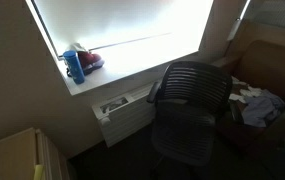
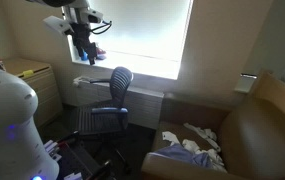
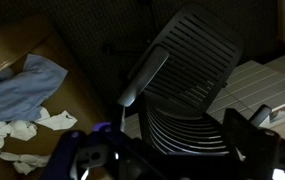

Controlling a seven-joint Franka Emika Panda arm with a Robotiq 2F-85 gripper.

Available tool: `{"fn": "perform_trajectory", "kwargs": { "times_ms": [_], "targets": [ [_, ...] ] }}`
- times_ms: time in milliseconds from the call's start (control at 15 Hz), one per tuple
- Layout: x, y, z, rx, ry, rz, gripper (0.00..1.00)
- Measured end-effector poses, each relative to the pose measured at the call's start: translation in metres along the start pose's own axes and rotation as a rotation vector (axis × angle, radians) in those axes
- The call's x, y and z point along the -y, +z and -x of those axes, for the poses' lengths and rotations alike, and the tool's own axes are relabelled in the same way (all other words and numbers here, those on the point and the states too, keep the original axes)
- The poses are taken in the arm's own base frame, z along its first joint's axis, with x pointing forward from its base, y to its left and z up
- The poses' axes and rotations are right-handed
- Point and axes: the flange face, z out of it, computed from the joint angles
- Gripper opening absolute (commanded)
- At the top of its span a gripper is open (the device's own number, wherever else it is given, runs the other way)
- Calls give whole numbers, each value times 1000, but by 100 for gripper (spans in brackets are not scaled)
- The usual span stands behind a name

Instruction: Hang the blue t-shirt on the backrest of the chair

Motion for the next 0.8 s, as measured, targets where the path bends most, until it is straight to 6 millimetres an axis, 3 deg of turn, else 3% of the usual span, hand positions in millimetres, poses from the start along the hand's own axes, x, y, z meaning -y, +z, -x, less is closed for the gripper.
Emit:
{"fn": "perform_trajectory", "kwargs": {
  "times_ms": [267,600,667,800],
  "targets": [
    [-4,0,-3,-17,29,8,100],
    [-41,-2,-35,-164,141,147,100],
    [-40,-3,-41,-194,154,172,100],
    [-19,-10,-46,-215,130,177,100]
  ]
}}
